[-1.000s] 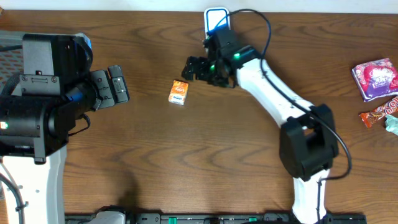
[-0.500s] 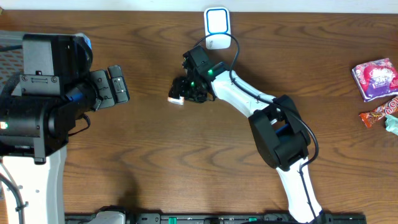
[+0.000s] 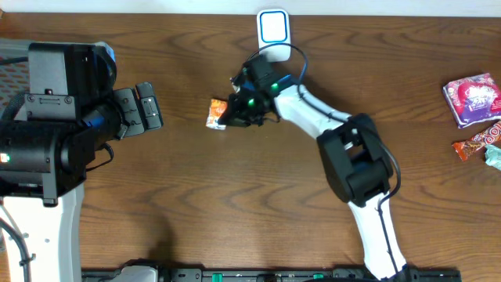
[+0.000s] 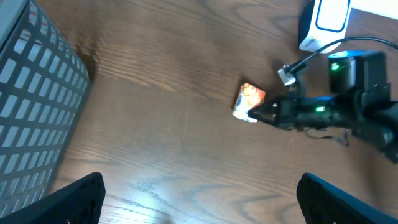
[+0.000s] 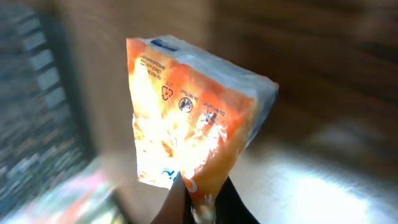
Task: Scan the item barcode
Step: 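Grasp the orange juice box with the right gripper and lift, then hold the orange box up in front of the scanner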
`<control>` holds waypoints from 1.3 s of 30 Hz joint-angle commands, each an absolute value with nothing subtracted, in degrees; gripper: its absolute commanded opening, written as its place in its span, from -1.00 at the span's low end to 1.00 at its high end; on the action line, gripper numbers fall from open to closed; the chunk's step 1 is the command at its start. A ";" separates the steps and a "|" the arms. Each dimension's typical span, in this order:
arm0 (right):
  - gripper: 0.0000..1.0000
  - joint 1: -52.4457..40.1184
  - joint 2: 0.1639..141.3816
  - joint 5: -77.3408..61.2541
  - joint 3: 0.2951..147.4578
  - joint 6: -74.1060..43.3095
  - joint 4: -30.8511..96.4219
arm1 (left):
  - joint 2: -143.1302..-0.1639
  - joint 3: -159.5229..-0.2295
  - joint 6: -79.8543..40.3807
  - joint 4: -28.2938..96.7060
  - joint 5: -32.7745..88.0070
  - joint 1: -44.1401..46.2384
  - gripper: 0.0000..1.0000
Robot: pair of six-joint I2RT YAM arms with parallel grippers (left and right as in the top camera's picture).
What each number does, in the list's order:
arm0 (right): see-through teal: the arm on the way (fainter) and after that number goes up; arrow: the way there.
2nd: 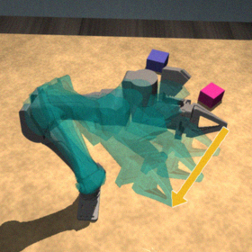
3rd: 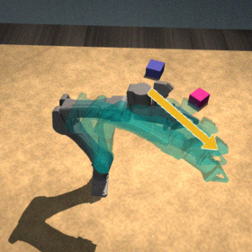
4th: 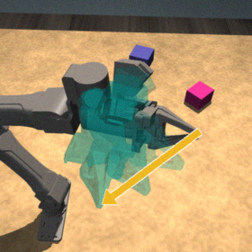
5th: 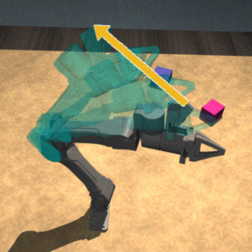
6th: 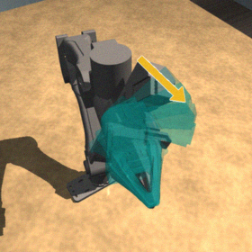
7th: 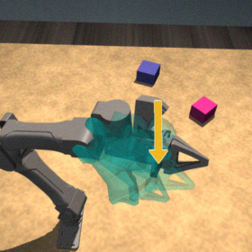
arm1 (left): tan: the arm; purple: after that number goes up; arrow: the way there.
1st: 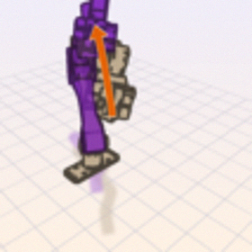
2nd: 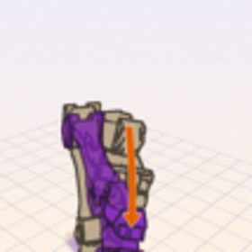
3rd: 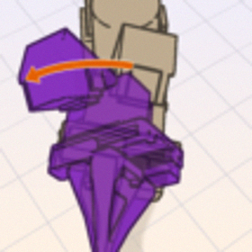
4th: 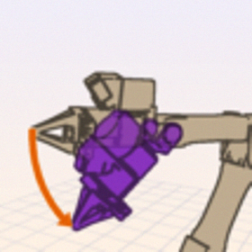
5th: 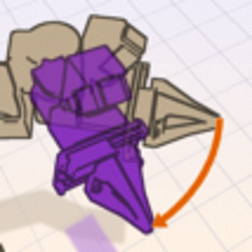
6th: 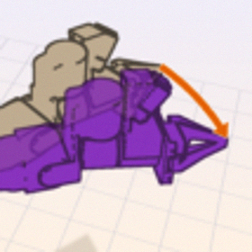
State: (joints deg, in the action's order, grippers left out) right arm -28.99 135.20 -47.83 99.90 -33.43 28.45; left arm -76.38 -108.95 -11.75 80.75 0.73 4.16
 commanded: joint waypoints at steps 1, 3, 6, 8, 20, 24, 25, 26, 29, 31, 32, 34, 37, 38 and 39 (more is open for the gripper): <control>-0.97 -26.13 135.59 -77.08 100.44 -19.55 29.43 | -76.36 -109.10 -11.20 80.77 0.40 3.92 0.96; -0.98 -25.43 135.59 -85.56 100.44 -12.91 31.29 | -76.36 -109.10 -11.20 80.77 0.40 3.92 0.95; -0.98 -24.99 135.61 -88.90 100.44 -6.09 35.99 | -76.36 -109.10 -11.20 80.77 0.40 3.92 0.96; -0.98 -25.12 135.61 -87.64 100.42 -1.83 39.27 | -76.36 -109.10 -11.20 80.77 0.40 3.92 0.96; -0.98 -26.68 135.52 -58.46 101.60 -7.11 46.44 | -76.36 -109.10 -11.20 80.77 0.40 3.92 0.96; -0.98 -25.39 134.30 -45.30 107.02 -10.92 51.09 | -76.36 -109.10 -11.20 80.77 0.40 3.92 0.96; -0.98 -25.02 133.58 -37.45 109.36 -12.95 53.34 | -76.36 -109.10 -11.20 80.77 0.40 3.92 0.96; -0.98 -24.77 133.23 -30.02 111.42 -14.70 55.13 | -76.36 -109.10 -11.20 80.77 0.40 3.92 0.96; -0.98 -24.62 132.20 -4.84 119.15 -18.44 59.70 | -76.36 -109.10 -11.20 80.77 0.40 3.92 0.96; -0.98 -24.99 132.18 9.80 124.38 -18.28 60.01 | -76.36 -109.10 -11.20 80.77 0.40 3.92 0.96; -0.98 -25.17 132.18 14.52 125.86 -17.80 59.57 | -76.36 -109.10 -11.20 80.77 0.40 3.92 0.95; -0.98 -25.39 132.18 22.90 127.50 -14.55 56.51 | -76.36 -109.10 -11.20 80.77 0.40 3.92 0.96; -0.98 -25.50 132.46 30.63 127.37 -8.88 49.63 | -76.36 -109.10 -11.20 80.77 0.40 3.92 0.96; -0.98 -25.50 132.86 31.75 127.28 -7.14 47.35 | -76.36 -109.10 -11.20 80.77 0.40 3.92 0.96; -0.98 -25.50 133.25 32.27 127.28 -5.74 45.41 | -76.36 -109.10 -11.20 80.77 0.40 3.92 0.95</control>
